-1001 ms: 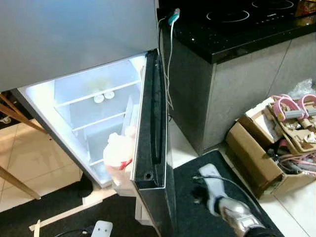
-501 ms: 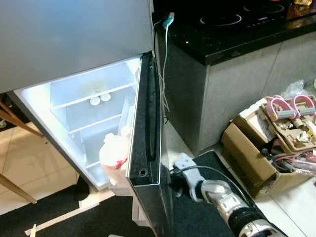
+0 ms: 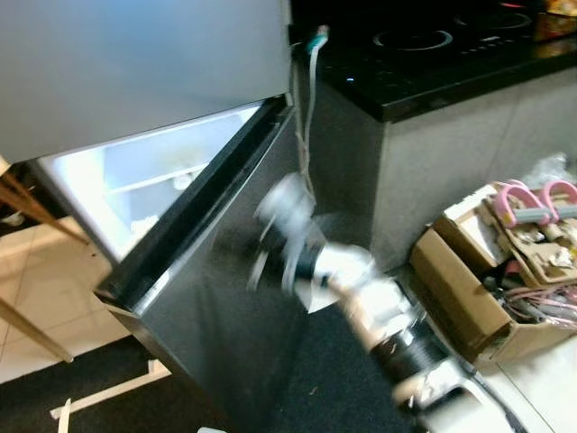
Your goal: Restocking fridge
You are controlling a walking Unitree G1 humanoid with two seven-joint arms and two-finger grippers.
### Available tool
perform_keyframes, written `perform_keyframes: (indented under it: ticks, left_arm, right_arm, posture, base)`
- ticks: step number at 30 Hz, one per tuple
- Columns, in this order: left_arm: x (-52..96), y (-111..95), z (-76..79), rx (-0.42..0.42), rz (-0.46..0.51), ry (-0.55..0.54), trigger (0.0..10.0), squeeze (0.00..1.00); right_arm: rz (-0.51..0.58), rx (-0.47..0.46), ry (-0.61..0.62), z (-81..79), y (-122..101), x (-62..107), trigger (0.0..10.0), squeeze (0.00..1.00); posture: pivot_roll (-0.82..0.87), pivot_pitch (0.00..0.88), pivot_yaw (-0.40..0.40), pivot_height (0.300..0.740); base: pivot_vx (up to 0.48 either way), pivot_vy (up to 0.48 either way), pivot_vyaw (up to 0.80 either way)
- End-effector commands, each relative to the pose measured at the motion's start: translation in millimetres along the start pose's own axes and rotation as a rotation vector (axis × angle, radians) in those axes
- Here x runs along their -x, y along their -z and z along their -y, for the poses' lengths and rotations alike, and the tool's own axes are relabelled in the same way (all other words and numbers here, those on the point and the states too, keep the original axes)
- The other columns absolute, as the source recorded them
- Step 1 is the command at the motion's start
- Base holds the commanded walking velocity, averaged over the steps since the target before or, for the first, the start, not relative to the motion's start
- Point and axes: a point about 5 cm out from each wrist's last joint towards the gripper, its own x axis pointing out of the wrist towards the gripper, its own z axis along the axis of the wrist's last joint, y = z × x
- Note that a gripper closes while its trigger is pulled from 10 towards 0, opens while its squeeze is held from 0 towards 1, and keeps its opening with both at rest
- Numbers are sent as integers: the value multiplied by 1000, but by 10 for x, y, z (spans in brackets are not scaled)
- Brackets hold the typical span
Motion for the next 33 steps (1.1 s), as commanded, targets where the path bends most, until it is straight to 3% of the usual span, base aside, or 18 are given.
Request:
perform_keyframes:
  ticks: [1,2,3,6,7,8,9,10,11,12,13,16,17,19,20,26,27,33]
  left_arm:
    - [1,2,15,10,5,9,10000,0]
    - [1,2,15,10,5,9,10000,0]
    - [0,-13,20,9,11,14,10000,0]
    - [0,-18,21,7,13,16,10000,0]
    - [-2,-36,19,4,21,17,10000,0]
    - [-2,-36,19,4,21,17,10000,0]
    - [-4,-66,7,0,34,17,10000,0]
    - [-7,-111,-13,-4,54,17,10000,0]
    - [-7,-111,-13,-4,54,17,10000,0]
    - [-8,-123,-19,-8,61,20,10000,0]
    - [-8,-123,-19,-8,61,20,10000,0]
    - [-11,-207,-29,-35,99,37,10000,0]
    - [-11,-207,-29,-35,99,37,10000,0]
    - [-12,-244,-31,-42,114,41,10000,0]
    - [-15,-345,-188,-40,141,33,10000,0]
    - [7,-620,-475,-43,221,13,10000,0]
    - [14,-770,-445,-43,261,34,10000,0]
    - [16,-913,-351,-71,282,38,10000,0]
  right_arm:
    - [21,-178,-13,-304,260,-265,10000,0]
    - [21,-178,-13,-304,260,-265,10000,0]
    - [-122,-120,159,-11,578,-33,10000,0]
    - [-177,-96,219,83,691,65,10000,0]
    - [-284,-84,351,283,944,362,10000,0]
    - [-284,-84,351,283,944,362,10000,0]
    - [-425,-87,518,485,1281,844,10000,0]
    - [-640,-89,745,616,1732,1661,10000,0]
    - [-640,-89,745,616,1732,1661,10000,0]
    - [-705,-92,816,604,1867,1952,10000,0]
    - [-705,-92,816,604,1867,1952,10000,0]
    - [-862,-149,1034,404,2231,2790,10000,0]
    - [-862,-149,1034,404,2231,2790,10000,0]
    - [-908,-168,1099,319,2314,3010,10000,0]
    - [-935,-231,1195,182,2417,3267,10000,0]
    - [-996,-303,1304,-120,2589,3616,10000,0]
    - [-1001,-267,1266,-181,2632,3580,10000,0]
    - [-928,-207,1270,-102,2590,3454,10000,0]
  posture:
    - [-92,90,69,726]
    - [-92,90,69,726]
    - [-92,87,69,726]
    - [-92,87,69,726]
    - [-95,81,73,726]
    - [-95,81,73,726]
    - [-101,74,80,726]
    - [-106,69,91,726]
    - [-106,69,91,726]
    - [-110,65,97,726]
    - [-110,65,97,726]
    - [-117,57,110,726]
    - [-117,57,110,726]
    - [-117,57,110,726]
    - [-113,51,114,726]
    - [-115,38,117,726]
    - [-115,38,117,726]
    - [-112,42,117,726]
  base:
    - [0,0,0]
    - [0,0,0]
    - [0,0,0]
    - [0,0,0]
    - [0,0,0]
    - [0,0,0]
    - [0,0,0]
    - [0,0,0]
    - [0,0,0]
    - [0,0,0]
    - [0,0,0]
    - [0,0,0]
    - [0,0,0]
    - [0,0,0]
    - [0,0,0]
    - [0,0,0]
    - [0,0,0]
    - [0,0,0]
